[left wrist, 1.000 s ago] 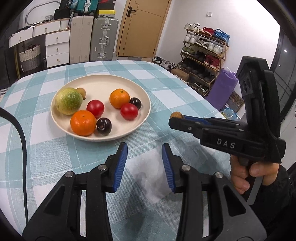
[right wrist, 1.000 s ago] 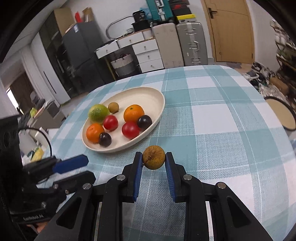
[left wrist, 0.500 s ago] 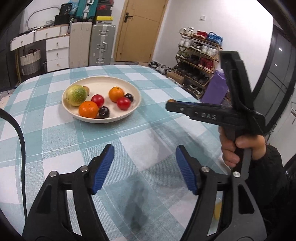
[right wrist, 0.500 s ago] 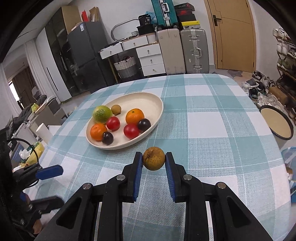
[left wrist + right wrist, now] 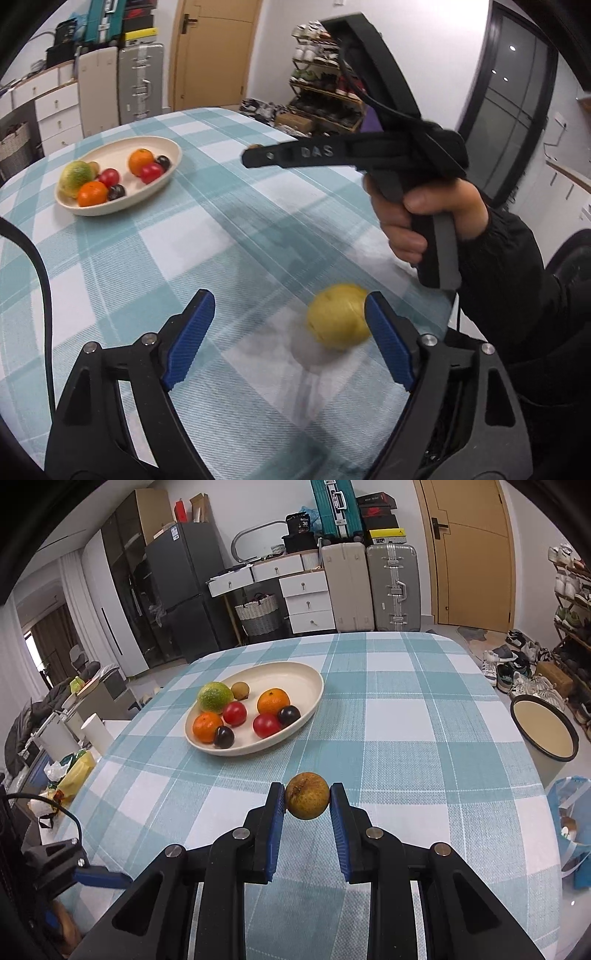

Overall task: Organize fruits
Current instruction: 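Lift the yellow citrus and brown kiwi off the cloth with both tools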

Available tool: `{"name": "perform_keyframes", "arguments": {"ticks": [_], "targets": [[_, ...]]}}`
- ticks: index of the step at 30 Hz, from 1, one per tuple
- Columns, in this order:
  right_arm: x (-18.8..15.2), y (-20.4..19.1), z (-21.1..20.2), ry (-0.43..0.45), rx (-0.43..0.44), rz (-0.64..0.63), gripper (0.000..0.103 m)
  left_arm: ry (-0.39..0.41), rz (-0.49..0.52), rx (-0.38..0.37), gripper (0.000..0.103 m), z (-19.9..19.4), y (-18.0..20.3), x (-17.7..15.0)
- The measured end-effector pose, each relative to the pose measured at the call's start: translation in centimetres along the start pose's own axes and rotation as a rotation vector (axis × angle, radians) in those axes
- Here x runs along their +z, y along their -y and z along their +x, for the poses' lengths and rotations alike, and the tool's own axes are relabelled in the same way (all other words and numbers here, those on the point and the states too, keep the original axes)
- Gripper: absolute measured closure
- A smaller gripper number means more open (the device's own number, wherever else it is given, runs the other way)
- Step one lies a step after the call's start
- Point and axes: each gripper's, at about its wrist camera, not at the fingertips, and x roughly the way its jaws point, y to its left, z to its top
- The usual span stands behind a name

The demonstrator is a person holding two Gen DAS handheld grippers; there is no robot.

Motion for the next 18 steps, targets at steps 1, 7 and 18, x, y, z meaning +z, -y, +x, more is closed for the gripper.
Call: {"name": "perform_keyframes", "arguments": {"ticks": [1, 7, 18], "targets": [[-0.1, 0.1, -0.1, 0.000, -0.003, 0.001, 0.078, -0.015, 0.009, -0.011, 0.021, 0.4, 0.5, -0.1], [-0.4, 0.5, -0.8, 0.010, -0.008, 0.010, 0.078, -0.080, 0.028, -0.041, 0.021, 3.3, 2.1, -0.2], [-0.7, 1.5, -0.7, 0.003, -0.013, 0.024, 0.078, -0.111, -0.018, -0.070, 0.056, 5.5, 1.2, 0.3]]}}
